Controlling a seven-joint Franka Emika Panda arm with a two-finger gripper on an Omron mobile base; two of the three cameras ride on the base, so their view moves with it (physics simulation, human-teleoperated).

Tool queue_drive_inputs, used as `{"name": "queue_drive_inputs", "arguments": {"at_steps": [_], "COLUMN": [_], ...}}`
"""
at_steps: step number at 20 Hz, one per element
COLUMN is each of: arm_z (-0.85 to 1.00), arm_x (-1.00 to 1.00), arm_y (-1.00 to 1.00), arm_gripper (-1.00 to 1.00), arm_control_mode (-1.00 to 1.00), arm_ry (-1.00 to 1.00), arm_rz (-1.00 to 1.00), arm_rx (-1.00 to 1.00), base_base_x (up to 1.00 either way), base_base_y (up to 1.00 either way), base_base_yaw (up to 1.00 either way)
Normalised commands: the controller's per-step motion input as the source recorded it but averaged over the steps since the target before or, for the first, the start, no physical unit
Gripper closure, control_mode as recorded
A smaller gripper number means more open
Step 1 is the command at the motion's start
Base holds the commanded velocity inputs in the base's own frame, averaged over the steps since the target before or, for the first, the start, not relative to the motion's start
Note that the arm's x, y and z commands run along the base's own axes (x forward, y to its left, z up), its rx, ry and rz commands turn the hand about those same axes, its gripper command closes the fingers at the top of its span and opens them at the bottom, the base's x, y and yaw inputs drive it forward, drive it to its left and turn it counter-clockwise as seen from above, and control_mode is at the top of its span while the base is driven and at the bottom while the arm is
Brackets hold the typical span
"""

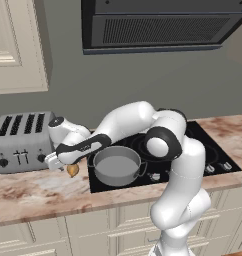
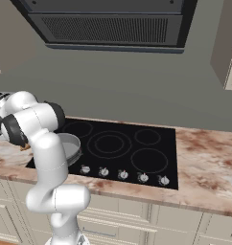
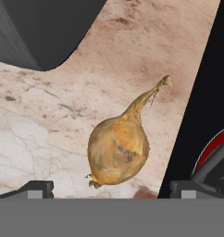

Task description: Turn on the burner for the pot on the stove. Wait thirty seconds for the pot to heat up. Then add the onion to the pot.

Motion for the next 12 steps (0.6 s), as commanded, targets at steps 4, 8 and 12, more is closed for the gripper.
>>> {"name": "queue_drive_inputs", "arguments": {"at_steps": [4, 8, 12], "arm_z": [0.00, 0.00, 0.00], "arm_x": [0.00, 0.00, 0.00], "arm_y": [0.00, 0.00, 0.00], "arm_gripper": [-1.00, -1.00, -1.00], "arm_control_mode": [-1.00, -1.00, -1.00], "arm_ry": [0.00, 0.00, 0.00], "arm_rz": [0.00, 0.00, 0.00], "arm_rx": [0.00, 0.00, 0.00], "base_base_x": [0.00, 0.00, 0.00], "base_base_y": [0.00, 0.00, 0.00], "base_base_yaw": [0.00, 0.00, 0.00]}}
